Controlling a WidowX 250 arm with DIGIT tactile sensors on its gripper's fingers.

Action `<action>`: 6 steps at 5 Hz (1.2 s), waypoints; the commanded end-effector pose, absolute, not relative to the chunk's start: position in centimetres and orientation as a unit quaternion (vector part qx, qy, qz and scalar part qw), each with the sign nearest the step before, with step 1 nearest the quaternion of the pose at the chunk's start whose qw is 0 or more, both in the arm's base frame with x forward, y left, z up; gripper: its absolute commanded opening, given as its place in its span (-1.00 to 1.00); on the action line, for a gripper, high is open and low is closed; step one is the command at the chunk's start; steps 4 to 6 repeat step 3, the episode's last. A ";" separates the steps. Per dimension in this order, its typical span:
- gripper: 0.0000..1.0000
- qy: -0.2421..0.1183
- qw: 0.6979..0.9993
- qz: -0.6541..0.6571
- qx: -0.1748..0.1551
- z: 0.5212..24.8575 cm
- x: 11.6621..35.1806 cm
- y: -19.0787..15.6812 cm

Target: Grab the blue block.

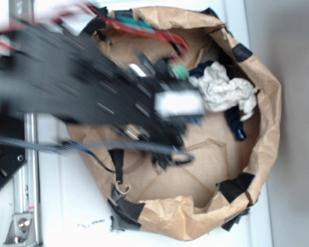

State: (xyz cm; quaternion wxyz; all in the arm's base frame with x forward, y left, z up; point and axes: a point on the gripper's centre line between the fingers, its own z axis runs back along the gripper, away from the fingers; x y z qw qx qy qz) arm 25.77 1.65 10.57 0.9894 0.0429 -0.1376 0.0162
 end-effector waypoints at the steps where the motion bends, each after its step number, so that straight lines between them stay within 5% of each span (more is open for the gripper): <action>1: -1.00 -0.081 0.996 -0.009 0.024 17.1 26.4 0.1; 6: -1.00 -0.066 0.997 -0.046 0.020 18.2 24.8 -1.7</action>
